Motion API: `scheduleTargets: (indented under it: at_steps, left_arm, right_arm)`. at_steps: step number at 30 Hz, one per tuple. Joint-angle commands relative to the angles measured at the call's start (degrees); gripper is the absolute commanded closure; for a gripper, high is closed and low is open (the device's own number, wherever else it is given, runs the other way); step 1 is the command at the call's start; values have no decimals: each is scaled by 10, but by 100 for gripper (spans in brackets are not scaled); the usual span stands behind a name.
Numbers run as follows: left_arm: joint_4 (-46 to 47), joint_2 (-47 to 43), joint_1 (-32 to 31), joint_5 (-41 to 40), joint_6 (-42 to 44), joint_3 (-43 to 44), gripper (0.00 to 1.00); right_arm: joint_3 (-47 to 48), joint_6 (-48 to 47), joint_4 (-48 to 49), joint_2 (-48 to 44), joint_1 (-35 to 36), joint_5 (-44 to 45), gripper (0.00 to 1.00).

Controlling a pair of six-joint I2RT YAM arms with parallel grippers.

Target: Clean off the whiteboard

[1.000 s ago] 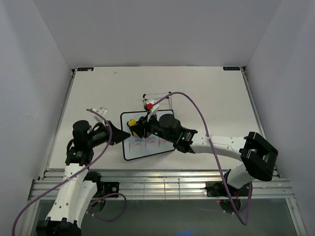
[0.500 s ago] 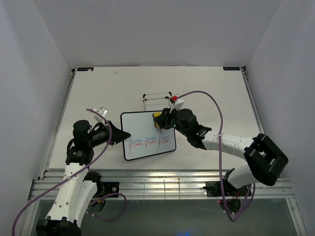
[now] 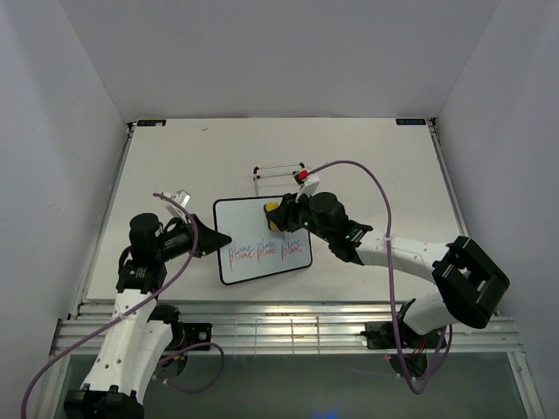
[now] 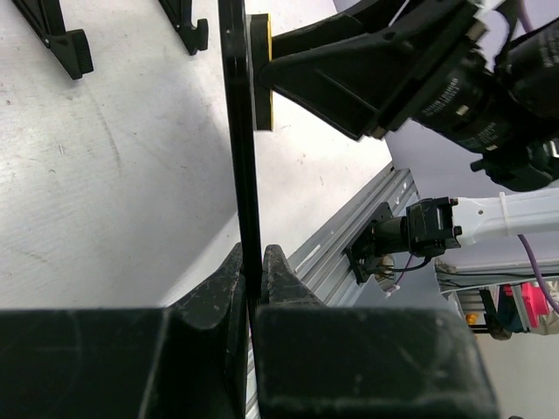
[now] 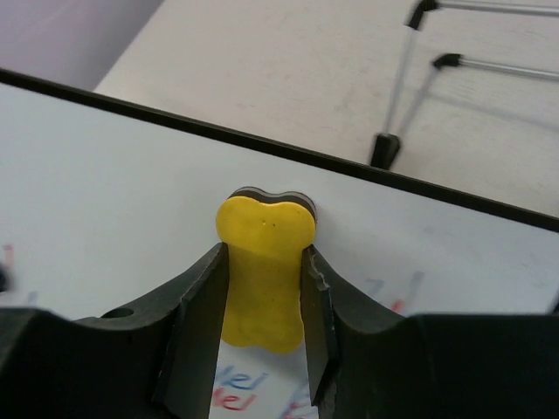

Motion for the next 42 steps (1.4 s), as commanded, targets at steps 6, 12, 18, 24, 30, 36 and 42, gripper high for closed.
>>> scheduleTargets:
  at_steps: [6, 12, 18, 24, 30, 36, 42]
  left_arm:
    - [62, -5, -15, 102, 3, 20, 100]
    - [62, -11, -15, 105, 1, 23, 100]
    - [64, -1, -15, 106, -2, 23, 100]
    - [66, 19, -15, 95, -13, 20, 100]
    - [71, 31, -15, 86, -20, 12, 100]
    - [78, 41, -15, 81, -28, 9, 100]
    - [109, 38, -15, 92, -48, -2, 100]
  right_arm:
    - [63, 11, 43, 30, 89, -18, 67]
    - [-46, 26, 46, -27, 29, -6, 68]
    - [-175, 21, 75, -68, -81, -47, 67]
    - [-205, -10, 73, -95, -153, -131, 67]
    - [-162, -6, 55, -93, -150, -189, 68]
    - [-118, 4, 81, -68, -114, -240, 67]
    - [-98, -8, 92, -70, -30, -174, 67]
